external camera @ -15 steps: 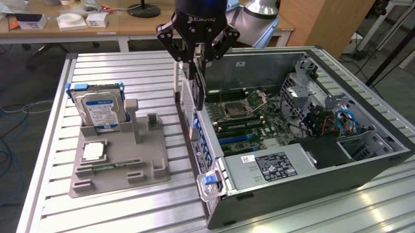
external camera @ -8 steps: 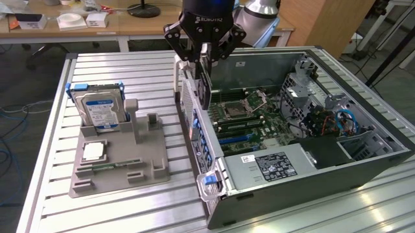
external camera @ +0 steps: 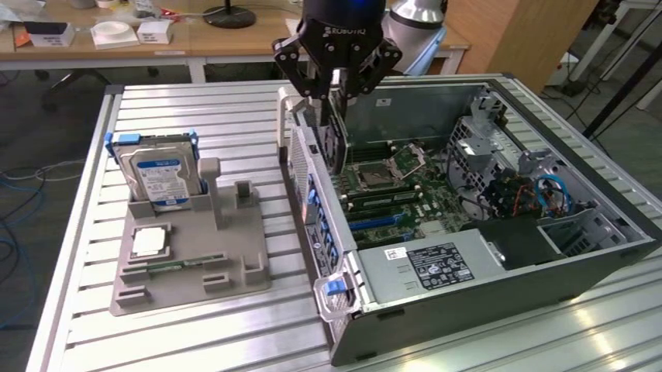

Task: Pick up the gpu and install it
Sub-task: 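Pick up the gpu and move the gpu toward the slot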

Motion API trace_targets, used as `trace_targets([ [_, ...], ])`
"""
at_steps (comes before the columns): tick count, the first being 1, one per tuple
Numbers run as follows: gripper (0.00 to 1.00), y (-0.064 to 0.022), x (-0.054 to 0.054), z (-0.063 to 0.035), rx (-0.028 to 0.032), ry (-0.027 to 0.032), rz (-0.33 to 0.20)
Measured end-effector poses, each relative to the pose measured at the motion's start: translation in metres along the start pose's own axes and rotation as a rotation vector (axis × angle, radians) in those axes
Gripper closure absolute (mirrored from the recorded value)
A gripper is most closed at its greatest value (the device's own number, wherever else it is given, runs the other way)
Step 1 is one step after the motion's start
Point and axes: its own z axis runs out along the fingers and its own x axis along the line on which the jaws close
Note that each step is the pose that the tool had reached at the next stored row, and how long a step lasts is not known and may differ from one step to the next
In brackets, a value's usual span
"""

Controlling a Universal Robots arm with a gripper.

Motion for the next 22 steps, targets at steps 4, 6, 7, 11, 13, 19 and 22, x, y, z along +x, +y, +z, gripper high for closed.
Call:
trace_targets([
  [4, 0.74, 0.0003, -0.006, 0.0001, 0.0, 0.0, 0.0],
  [6, 0.74, 0.0005, -0.009, 0.0002, 0.0, 0.0, 0.0],
  [7, 0.74, 0.0006, -0.01, 0.0002, 0.0, 0.0001, -0.001],
  [11, 0.74, 0.0009, -0.016, 0.0003, 0.0001, 0.0, -0.001],
  [13, 0.74, 0.001, -0.019, 0.0004, 0.0001, 0.0001, -0.001],
  [19, 0.74, 0.0017, -0.031, 0.0007, 0.0, 0.0002, -0.003],
  [22, 0.74, 0.002, -0.037, 0.0009, -0.0001, 0.0002, -0.005],
])
